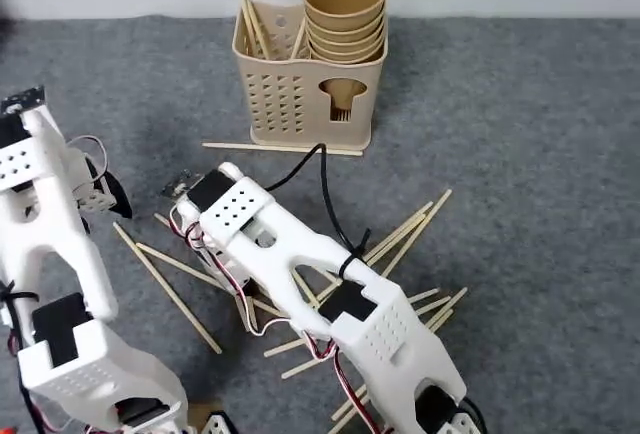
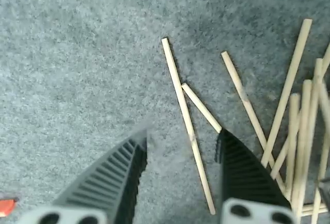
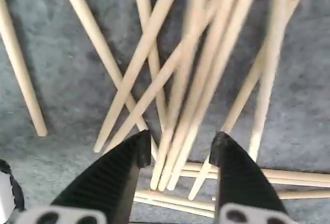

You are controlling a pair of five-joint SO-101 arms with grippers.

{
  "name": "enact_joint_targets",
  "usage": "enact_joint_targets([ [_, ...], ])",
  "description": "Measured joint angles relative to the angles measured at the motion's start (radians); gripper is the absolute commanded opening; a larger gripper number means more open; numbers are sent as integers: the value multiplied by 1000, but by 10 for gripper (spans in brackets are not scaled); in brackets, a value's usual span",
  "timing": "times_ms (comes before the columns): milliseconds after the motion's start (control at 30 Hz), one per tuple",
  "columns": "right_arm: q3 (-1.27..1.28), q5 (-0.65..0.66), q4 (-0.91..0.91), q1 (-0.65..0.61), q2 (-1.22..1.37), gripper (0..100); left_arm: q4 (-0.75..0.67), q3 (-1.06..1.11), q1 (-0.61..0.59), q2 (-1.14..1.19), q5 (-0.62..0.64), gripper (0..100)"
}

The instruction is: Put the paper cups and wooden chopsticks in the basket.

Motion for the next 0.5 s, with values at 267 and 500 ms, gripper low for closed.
enact_joint_targets([
  [267, 0, 35, 0, 21, 0, 180, 0, 0, 0, 0, 0, 206],
  [500, -8, 51, -18, 26, 64, 180, 0, 0, 0, 0, 0, 206],
])
